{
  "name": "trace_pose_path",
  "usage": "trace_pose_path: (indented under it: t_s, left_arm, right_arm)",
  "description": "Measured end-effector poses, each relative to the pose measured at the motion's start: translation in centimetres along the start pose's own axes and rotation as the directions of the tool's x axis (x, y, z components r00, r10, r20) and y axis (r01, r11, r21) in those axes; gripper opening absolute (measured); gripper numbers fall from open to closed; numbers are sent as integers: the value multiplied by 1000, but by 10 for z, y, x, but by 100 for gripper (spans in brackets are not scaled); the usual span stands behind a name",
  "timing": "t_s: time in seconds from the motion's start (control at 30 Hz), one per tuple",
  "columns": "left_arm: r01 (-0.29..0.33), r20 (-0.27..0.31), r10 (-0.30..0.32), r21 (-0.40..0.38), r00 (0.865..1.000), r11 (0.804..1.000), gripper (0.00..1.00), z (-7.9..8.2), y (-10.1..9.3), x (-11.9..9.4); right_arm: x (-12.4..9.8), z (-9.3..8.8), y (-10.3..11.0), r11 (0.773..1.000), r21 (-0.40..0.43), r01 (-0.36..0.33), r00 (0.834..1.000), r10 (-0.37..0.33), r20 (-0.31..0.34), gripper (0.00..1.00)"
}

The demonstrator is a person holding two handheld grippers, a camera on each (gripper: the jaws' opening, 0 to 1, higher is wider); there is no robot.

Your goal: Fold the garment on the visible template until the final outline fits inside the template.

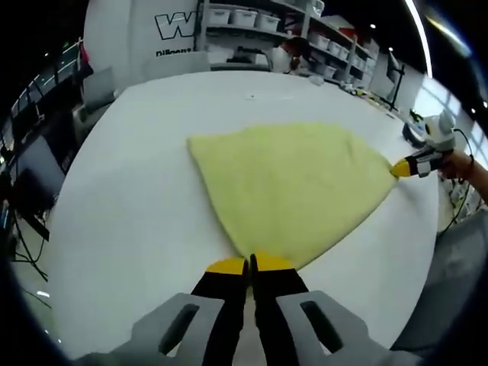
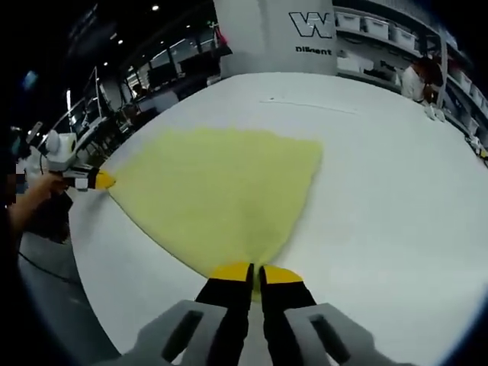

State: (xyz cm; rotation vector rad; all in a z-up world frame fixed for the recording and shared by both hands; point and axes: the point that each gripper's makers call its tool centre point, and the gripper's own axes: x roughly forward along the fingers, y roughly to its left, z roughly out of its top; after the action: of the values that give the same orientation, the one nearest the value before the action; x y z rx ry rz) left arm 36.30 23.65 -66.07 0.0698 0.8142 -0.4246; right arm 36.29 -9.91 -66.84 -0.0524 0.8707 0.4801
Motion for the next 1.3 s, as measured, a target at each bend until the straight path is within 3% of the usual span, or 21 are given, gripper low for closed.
trace_pose_path:
  t_s: [0.1,0.2,0.37,0.63,0.8,0.97,1.3]
  left_arm:
    - [-19,16,20,-39,1000,999,9,2,4,-3]
    - [2,54,3,-104,999,995,13,10,1,-8]
    - [30,109,-20,-93,994,995,36,25,-11,-20]
    - [54,153,-44,-67,987,996,59,39,-31,-39]
    - [63,167,-52,-59,985,996,72,42,-43,-52]
    - [72,172,-64,-37,983,997,76,42,-53,-64]
    - [66,176,-57,-46,983,997,94,41,-60,-78]
  right_arm:
    - [-3,4,-1,1000,15,-3,999,3,34,3]
    - [-10,12,-2,1000,-1,22,997,-22,72,22]
    - [-23,21,10,1000,-7,-8,994,9,107,42]
    - [-45,32,31,999,1,-48,991,47,123,75]
    - [-58,33,46,998,-15,-61,991,63,122,86]
    - [-71,30,58,998,-19,-59,991,61,121,96]
    - [-91,26,78,995,-18,-94,986,95,138,99]
